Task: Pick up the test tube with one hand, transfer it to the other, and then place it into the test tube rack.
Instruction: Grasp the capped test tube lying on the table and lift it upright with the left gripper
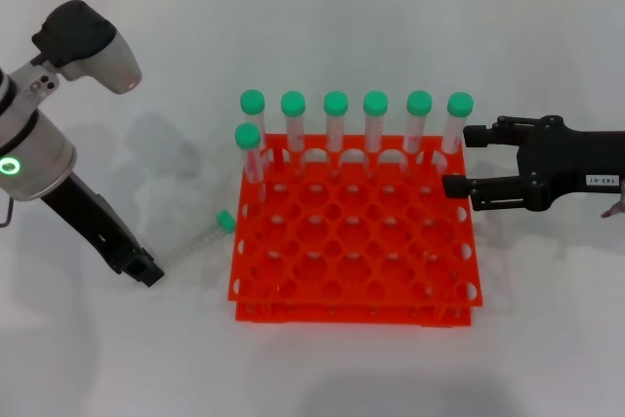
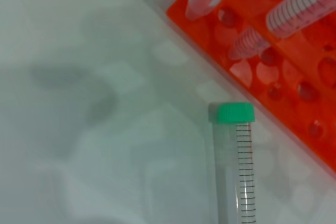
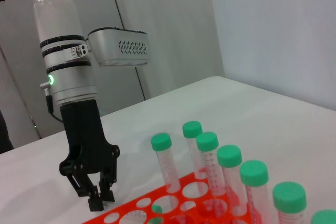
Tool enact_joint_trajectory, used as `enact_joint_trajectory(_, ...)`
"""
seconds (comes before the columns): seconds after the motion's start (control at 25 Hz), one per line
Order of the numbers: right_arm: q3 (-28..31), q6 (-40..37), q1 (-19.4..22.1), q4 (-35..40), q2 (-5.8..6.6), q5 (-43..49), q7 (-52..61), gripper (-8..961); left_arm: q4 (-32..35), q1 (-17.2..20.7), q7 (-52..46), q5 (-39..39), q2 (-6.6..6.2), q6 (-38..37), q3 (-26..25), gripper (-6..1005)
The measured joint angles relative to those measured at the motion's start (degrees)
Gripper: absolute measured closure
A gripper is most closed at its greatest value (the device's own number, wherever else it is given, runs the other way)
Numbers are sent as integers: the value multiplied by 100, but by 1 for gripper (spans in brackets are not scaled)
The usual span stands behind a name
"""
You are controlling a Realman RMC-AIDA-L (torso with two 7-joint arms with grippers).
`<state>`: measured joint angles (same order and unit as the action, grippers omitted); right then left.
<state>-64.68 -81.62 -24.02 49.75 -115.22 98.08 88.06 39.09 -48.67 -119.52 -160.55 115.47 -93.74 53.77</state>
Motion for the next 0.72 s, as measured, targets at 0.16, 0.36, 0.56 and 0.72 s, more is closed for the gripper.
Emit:
enact_joint_trajectory(0.16, 10, -3, 7, 3, 0, -5, 0, 126, 33, 60, 18, 199, -49, -12, -35, 815)
enact_joint_trajectory(0.36, 69, -4, 12, 2, 0, -61, -57, 127, 162, 298, 144, 454, -184, -13, -453, 815)
enact_joint_trajectory(0.56, 78, -3, 16, -1, 0, -130, -75, 128, 583, 725, 324, 887, -269, -86, -735, 816)
enact_joint_trajectory(0.72, 79, 3, 4, -2, 0, -147, -85, 129, 818, 1071, 424, 1421, -425, -102, -931, 816)
